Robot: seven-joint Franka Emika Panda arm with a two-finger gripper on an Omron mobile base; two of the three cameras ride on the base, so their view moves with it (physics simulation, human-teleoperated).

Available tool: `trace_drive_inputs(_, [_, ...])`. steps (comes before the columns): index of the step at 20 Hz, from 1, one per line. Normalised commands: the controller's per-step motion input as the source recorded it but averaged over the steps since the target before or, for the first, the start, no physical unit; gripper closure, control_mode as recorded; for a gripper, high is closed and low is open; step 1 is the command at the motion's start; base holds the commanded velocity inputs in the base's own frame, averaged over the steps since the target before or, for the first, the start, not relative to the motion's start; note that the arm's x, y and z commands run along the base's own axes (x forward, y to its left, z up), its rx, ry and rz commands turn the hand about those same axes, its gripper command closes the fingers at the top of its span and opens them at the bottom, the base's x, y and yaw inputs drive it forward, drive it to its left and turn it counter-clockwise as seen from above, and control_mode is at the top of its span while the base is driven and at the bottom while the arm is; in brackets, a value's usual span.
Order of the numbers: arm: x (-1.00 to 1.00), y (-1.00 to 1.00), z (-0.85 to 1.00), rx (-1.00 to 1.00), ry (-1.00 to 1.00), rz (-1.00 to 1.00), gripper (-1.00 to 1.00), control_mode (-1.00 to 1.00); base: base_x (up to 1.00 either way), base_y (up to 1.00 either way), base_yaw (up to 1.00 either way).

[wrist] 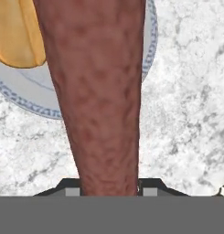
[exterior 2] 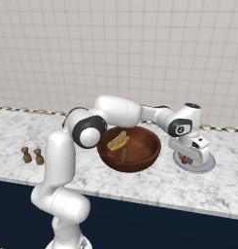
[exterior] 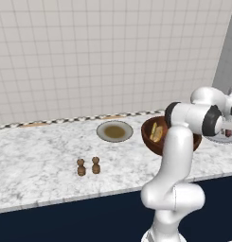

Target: Place one bun and one sausage from the bowl on each plate.

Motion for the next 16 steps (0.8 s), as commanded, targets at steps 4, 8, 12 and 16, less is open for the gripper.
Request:
trace_drive_inputs(4, [0.18, -0.01, -0.27, 0.0, -0.16, 0.03, 1.0, -1.0, 0.0, 0.0, 0.0])
trace_drive_inputs(8, [0.11, -0.09, 0.0, 0.0, -0.01, 0.0, 1.0, -1.0, 0.0, 0.0, 0.0])
trace_drive_inputs(12, [0.24, -0.21, 0.0, 0.0, 0.0, 0.0, 1.0, -1.0, 0.0, 0.0, 0.0])
trace_drive_inputs(16, [0.28, -0.11, -0.06, 0.0, 0.0, 0.0, 1.0, -1.0, 0.0, 0.0, 0.0])
